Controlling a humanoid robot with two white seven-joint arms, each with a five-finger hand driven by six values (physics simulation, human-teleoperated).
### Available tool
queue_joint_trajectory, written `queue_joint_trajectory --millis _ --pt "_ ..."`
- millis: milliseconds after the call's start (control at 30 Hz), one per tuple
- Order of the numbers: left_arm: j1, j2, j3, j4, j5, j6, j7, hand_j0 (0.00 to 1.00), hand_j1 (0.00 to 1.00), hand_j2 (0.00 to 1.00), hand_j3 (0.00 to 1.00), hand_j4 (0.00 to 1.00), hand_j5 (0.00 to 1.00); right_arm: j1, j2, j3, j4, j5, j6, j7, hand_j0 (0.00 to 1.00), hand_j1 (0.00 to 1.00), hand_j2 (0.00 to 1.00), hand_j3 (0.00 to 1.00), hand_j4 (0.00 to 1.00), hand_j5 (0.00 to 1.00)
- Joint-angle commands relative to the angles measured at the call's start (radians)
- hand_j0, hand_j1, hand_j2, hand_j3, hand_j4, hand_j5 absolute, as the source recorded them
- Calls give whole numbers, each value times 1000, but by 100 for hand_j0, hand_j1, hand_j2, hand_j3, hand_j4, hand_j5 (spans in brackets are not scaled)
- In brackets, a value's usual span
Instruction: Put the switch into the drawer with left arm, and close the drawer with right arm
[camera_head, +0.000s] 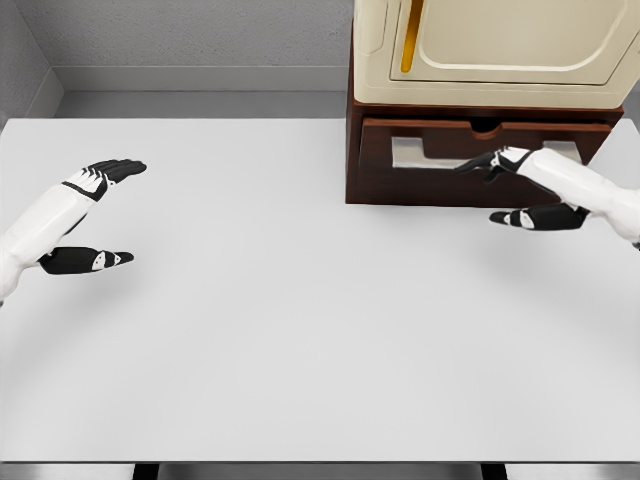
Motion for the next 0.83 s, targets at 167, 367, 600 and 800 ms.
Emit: queue_joint_trajectory --millis 167,367,600,800 --pt "5 1 0 -5 8 2 1 100 100 100 100 100 100 -41 38 53 70 5 2 -3 80 80 80 80 80 80" --pt "8 1 0 -22 8 2 1 100 100 100 100 100 100 -43 35 53 79 11 2 -3 81 81 81 81 81 81" --pt "9 1 0 -22 8 2 1 100 100 100 100 100 100 129 -259 30 1 -48 2 -13 81 81 81 81 81 81" --pt "9 1 2 -22 8 2 1 100 100 100 100 100 100 304 -287 -148 -19 -59 2 -13 81 81 81 81 81 81"
